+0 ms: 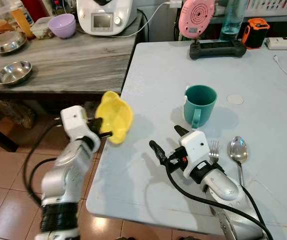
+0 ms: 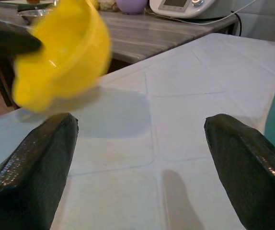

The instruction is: Setting the table

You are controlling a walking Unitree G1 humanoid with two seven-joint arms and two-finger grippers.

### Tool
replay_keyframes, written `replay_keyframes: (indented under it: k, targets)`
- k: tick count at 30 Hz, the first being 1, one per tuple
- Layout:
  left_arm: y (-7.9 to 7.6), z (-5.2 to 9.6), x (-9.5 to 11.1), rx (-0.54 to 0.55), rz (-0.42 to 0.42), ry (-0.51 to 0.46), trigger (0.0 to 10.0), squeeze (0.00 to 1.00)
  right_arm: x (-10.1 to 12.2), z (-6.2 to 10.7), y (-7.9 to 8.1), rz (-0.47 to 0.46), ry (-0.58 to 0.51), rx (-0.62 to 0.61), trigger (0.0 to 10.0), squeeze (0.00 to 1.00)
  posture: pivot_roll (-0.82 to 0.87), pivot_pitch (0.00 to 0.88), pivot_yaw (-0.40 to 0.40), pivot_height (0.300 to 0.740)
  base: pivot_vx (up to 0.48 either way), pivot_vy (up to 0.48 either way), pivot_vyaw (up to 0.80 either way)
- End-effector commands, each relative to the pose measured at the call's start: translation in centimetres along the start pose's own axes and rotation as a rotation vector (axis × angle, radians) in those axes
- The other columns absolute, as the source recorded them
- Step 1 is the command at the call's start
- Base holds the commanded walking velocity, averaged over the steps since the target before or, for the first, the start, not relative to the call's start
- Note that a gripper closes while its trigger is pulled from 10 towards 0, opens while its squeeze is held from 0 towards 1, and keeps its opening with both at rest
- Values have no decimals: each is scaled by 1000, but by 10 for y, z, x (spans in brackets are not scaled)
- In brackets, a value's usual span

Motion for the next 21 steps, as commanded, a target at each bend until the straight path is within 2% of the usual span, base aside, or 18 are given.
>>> replay_keyframes:
  k: [1, 2, 3, 5, 8, 9, 10, 11, 12, 19, 21]
  targets:
    - [12, 13, 13, 30, -53, -100, 0, 0, 2, -3, 1, 4, -16, 3, 10000, 0, -92, 104, 116, 740, 0, 0, 0]
    - [12, 13, 13, 30, -53, -100, 0, 0, 2, -3, 1, 4, -16, 3, 10000, 0, -92, 104, 116, 740, 0, 0, 0]
    - [23, 23, 10, 69, -58, -125, 0, 0, 4, -4, -1, 10, -21, -2, 10000, 0, -89, 102, 112, 740, 0, 0, 0]
    - [26, 27, 8, 86, -63, -129, 0, 0, 4, -5, -2, 13, -24, -5, 10000, 0, -86, 100, 108, 740, 0, 0, 0]
    - [41, 50, -4, 153, -97, -148, 0, 0, 7, -6, -8, 24, -33, -25, 10000, 0, -78, 93, 98, 740, 0, 0, 0]
    - [45, 62, -12, 182, -141, -150, 0, 0, 7, -7, -9, 29, -36, -32, 10000, 0, -77, 90, 93, 740, 0, 0, 0]
    - [47, 66, -15, 200, -163, -145, 3098, 0, 8, -8, -10, 30, -37, -33, 10000, 0, -76, 89, 91, 740, 0, 0, 0]
    - [48, 68, -17, 210, -175, -142, 3098, 0, 8, -8, -10, 31, -38, -34, 10000, 0, -76, 89, 91, 740, 0, 0, 0]
    - [50, 72, -20, 233, -188, -134, 10000, 0, 9, -9, -11, 34, -42, -39, 10000, 0, -72, 85, 87, 740, 0, 0, 0]
    - [51, 77, -28, 268, -217, -105, 10000, 0, 9, -14, -16, 27, -40, -55, 10000, 0, -61, 77, 79, 740, 0, 0, 0]
    - [49, 77, -31, 266, -219, -100, 10000, 0, 9, -16, -16, 29, -37, -55, 10000, 0, -62, 78, 79, 740, 0, 0, -531]
Point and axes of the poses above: a point about 5 cm out from each wrist's last joint towards the gripper, its own z axis pointing back from the gripper into the wrist, its own x axis along the axis of the wrist's last joint, y = z × x, the point moved 2 cm from there along -z, pointing out of the wrist towards the gripper, and after that the axes turned 10 degrees about -z, right-handed, at the moved point
